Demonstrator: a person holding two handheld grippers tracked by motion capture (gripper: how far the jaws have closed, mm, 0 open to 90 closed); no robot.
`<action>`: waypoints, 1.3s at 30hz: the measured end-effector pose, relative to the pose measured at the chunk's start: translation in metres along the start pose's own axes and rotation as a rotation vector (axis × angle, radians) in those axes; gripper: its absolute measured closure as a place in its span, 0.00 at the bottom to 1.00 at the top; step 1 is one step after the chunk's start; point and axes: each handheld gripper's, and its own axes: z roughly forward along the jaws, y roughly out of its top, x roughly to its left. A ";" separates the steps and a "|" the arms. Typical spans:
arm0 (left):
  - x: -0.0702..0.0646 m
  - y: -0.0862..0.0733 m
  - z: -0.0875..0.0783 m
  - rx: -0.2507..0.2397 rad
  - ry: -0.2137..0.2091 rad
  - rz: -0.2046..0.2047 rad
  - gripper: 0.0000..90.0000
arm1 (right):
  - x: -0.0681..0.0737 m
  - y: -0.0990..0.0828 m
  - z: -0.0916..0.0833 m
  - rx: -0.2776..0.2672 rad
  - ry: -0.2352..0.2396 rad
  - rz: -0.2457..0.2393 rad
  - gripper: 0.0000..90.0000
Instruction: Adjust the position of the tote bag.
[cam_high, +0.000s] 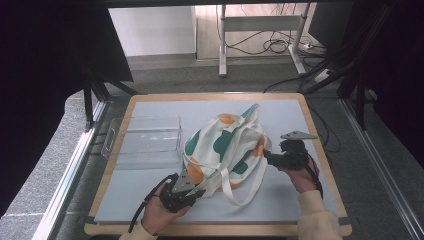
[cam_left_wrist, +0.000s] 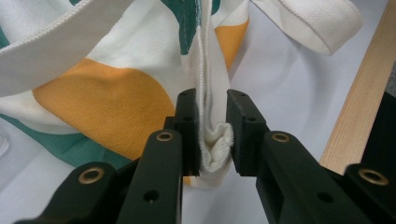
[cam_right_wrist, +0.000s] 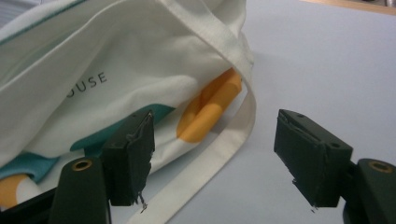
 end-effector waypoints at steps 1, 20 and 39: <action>0.000 0.000 0.000 0.001 0.000 0.000 0.84 | -0.002 0.002 0.002 0.002 0.005 0.008 0.32; 0.001 0.001 0.000 0.011 0.000 0.001 0.85 | -0.002 0.032 0.019 -0.016 0.018 -0.005 0.27; 0.001 0.001 0.000 0.012 0.002 0.004 0.85 | -0.002 0.066 0.027 -0.041 0.049 -0.033 0.31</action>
